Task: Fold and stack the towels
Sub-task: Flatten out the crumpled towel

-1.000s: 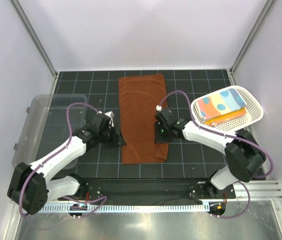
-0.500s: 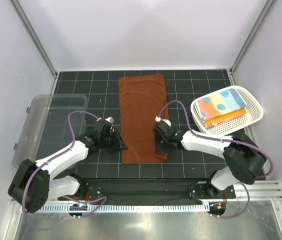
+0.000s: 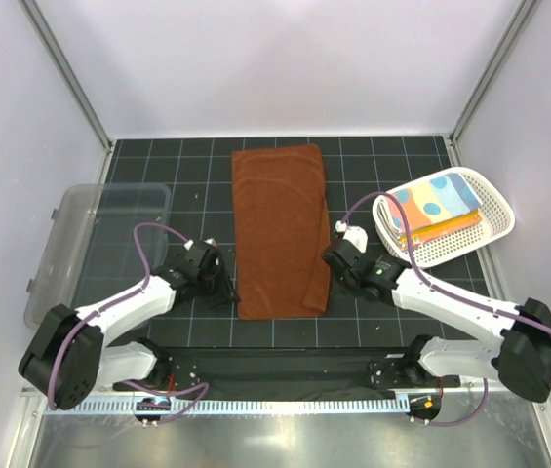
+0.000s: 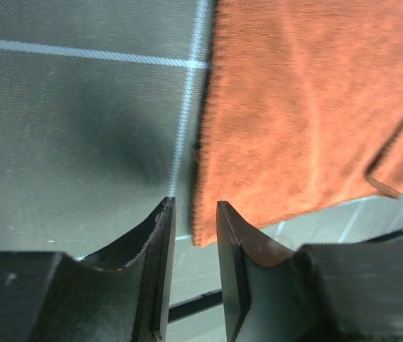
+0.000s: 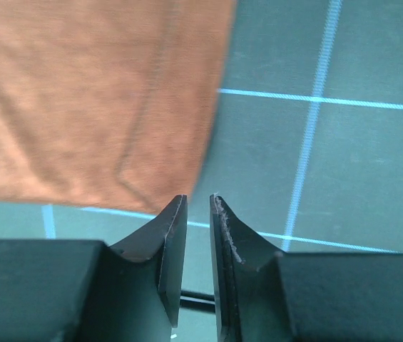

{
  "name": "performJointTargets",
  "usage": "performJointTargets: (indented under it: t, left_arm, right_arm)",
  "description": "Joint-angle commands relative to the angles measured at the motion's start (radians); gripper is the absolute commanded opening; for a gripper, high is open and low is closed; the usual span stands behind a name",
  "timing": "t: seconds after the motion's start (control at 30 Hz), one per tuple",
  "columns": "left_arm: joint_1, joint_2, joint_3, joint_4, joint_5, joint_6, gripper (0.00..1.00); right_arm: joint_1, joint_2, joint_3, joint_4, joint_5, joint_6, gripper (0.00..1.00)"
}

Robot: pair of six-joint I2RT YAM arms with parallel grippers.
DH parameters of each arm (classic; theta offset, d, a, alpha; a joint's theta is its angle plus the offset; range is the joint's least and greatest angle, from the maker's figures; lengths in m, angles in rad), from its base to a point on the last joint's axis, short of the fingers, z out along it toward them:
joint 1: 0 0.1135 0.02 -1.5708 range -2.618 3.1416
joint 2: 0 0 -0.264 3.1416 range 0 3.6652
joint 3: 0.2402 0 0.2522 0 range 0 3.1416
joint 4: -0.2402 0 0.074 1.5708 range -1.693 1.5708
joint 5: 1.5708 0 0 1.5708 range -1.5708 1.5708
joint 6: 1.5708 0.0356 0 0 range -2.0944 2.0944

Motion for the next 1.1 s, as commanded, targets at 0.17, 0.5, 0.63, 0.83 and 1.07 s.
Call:
performJointTargets:
  t: [0.17,0.5,0.63,0.83,1.07]
  left_arm:
    - [-0.027,-0.115,0.008,0.127,0.122,-0.028,0.17]
    - [-0.039,-0.013,-0.073,0.176,0.075,-0.075,0.02]
    - [-0.039,0.023,-0.072,0.123,0.032,-0.071,0.02]
    - [-0.039,0.031,-0.069,0.049,-0.035,-0.062,0.01]
    - [-0.041,0.016,-0.066,-0.005,-0.071,-0.054,0.01]
  right_arm:
    - [0.043,0.106,0.055,0.212,-0.144,0.031,0.22]
    - [0.099,0.336,0.048,0.357,-0.141,0.083,0.22]
    - [0.099,0.33,0.015,0.257,-0.034,0.081,0.22]
    - [0.099,0.174,-0.035,0.03,0.15,0.119,0.22]
    - [0.101,0.027,-0.064,-0.07,0.218,0.172,0.24]
